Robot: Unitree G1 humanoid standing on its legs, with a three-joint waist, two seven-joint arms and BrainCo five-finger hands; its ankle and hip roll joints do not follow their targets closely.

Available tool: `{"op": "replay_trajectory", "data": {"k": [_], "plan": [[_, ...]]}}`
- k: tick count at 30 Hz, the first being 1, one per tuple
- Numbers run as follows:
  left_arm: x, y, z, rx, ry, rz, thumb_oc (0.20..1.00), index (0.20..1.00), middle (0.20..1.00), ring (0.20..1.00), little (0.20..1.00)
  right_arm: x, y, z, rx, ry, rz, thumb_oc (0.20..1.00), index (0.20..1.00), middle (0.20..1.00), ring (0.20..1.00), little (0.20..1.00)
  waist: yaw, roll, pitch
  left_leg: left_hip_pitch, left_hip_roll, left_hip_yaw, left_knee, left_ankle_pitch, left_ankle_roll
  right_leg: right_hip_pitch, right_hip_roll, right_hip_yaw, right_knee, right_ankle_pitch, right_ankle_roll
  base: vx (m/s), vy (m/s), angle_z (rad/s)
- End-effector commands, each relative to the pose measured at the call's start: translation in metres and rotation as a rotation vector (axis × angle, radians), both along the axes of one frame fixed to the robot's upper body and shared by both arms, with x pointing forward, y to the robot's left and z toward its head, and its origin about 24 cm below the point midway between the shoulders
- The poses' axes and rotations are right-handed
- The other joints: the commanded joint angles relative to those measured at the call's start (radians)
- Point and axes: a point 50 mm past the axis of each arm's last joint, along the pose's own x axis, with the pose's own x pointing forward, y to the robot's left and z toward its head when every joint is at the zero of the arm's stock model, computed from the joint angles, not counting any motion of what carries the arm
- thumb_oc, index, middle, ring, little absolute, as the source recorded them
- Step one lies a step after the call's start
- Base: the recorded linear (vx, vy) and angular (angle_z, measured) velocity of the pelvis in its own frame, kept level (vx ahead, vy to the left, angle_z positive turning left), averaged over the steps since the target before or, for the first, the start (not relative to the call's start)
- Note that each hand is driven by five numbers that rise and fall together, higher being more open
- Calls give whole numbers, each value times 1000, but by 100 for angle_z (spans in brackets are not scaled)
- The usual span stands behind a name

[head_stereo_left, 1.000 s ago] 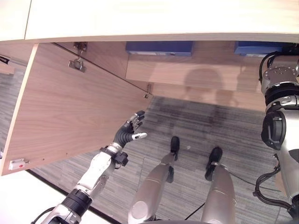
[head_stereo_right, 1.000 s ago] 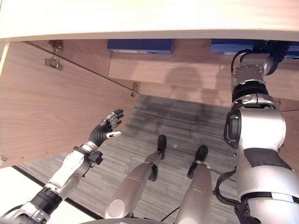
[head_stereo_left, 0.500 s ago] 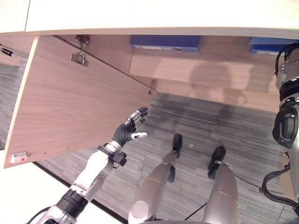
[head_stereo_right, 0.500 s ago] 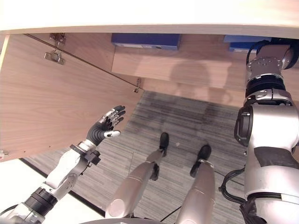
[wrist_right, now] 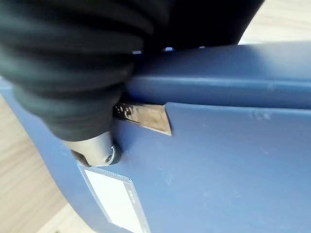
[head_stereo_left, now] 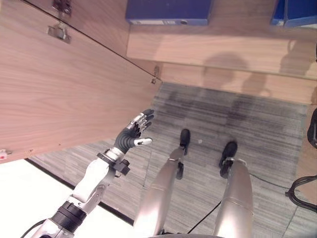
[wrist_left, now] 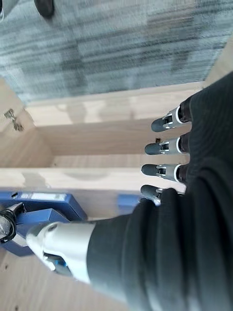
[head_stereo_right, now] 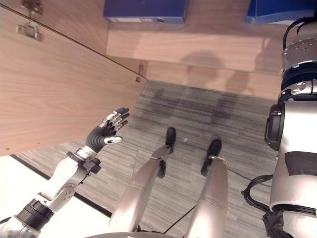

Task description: Put the empty folder in the office cabinet

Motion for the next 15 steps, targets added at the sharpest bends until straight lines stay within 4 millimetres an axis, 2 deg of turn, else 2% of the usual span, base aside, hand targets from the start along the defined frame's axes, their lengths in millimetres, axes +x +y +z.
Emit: {"op": "replay_trajectory", "data": {"k": [1,7,8,9,15], "plan": [[-1,6,23,-58,-87,5,1000,1000,1000,1000,1000,-22,3,54,-158,-117,-42,200,200,200,200,200,24,-6,1,60,42,-34,102,-247,-26,62,18,37,40,-55,121,0,0,0],[-3,10,26,-50,-93,3,1000,1000,1000,1000,1000,-20,4,52,-159,-92,-42,206,206,206,206,206,22,-4,-4,53,36,-28,96,-247,-22,57,26,39,36,-56,113,-3,3,-1],[-3,11,27,-45,-96,6,1000,1000,1000,1000,1000,-19,5,52,-157,-91,-36,787,787,787,787,787,21,-3,-5,53,36,-26,94,-246,-22,55,27,42,34,-53,114,0,0,0],[-3,11,27,-45,-96,7,1000,1000,1000,1000,1000,-19,5,52,-157,-92,-35,1000,1000,1000,1000,1000,21,-4,-5,53,36,-26,94,-245,-22,55,27,42,34,-53,114,-12,13,-3],[-4,15,27,-22,-93,8,1000,1000,1000,1000,1000,-15,11,54,-162,-77,-14,1000,1000,1000,1000,1000,20,-6,-12,60,36,-22,79,-239,-24,63,31,43,20,-51,109,-2,1,-1]]}}
